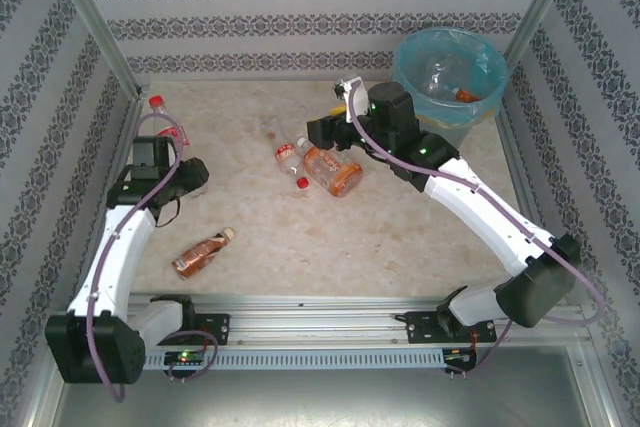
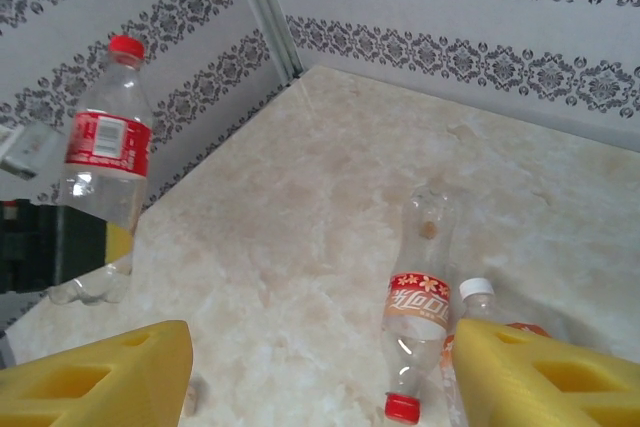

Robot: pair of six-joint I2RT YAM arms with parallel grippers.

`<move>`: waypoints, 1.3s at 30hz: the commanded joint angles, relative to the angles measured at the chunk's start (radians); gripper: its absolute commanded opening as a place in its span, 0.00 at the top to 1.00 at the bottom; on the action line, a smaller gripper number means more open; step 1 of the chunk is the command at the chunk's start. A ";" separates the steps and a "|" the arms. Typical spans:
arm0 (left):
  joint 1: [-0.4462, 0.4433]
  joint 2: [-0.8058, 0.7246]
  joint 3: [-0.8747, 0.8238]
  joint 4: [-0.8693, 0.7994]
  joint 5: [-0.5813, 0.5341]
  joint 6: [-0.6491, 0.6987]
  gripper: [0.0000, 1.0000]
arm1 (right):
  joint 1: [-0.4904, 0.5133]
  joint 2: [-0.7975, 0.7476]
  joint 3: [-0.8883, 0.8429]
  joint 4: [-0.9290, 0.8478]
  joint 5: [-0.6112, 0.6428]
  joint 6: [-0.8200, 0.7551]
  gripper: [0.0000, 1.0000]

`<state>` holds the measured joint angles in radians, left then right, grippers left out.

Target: Put the plastic bottles in the bin

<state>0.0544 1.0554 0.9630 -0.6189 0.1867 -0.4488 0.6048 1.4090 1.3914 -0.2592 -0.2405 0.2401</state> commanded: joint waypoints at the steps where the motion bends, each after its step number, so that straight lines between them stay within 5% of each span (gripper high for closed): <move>1: -0.001 -0.025 0.072 0.034 0.069 0.025 0.63 | -0.018 -0.014 -0.002 0.047 -0.045 0.041 0.30; 19: -0.397 0.052 0.250 0.179 0.068 0.101 0.65 | -0.119 -0.068 -0.040 0.096 -0.130 0.117 0.31; 29: -0.574 0.060 0.221 0.363 0.133 0.205 0.65 | -0.232 -0.157 -0.039 0.139 -0.371 0.181 0.31; 39: -0.675 0.065 0.201 0.499 0.290 0.278 0.67 | -0.223 -0.193 -0.044 0.231 -0.648 0.169 0.28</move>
<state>-0.5964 1.1187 1.1736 -0.2150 0.4019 -0.2367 0.3710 1.2144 1.3468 -0.0868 -0.7574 0.4026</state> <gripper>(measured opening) 0.447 0.720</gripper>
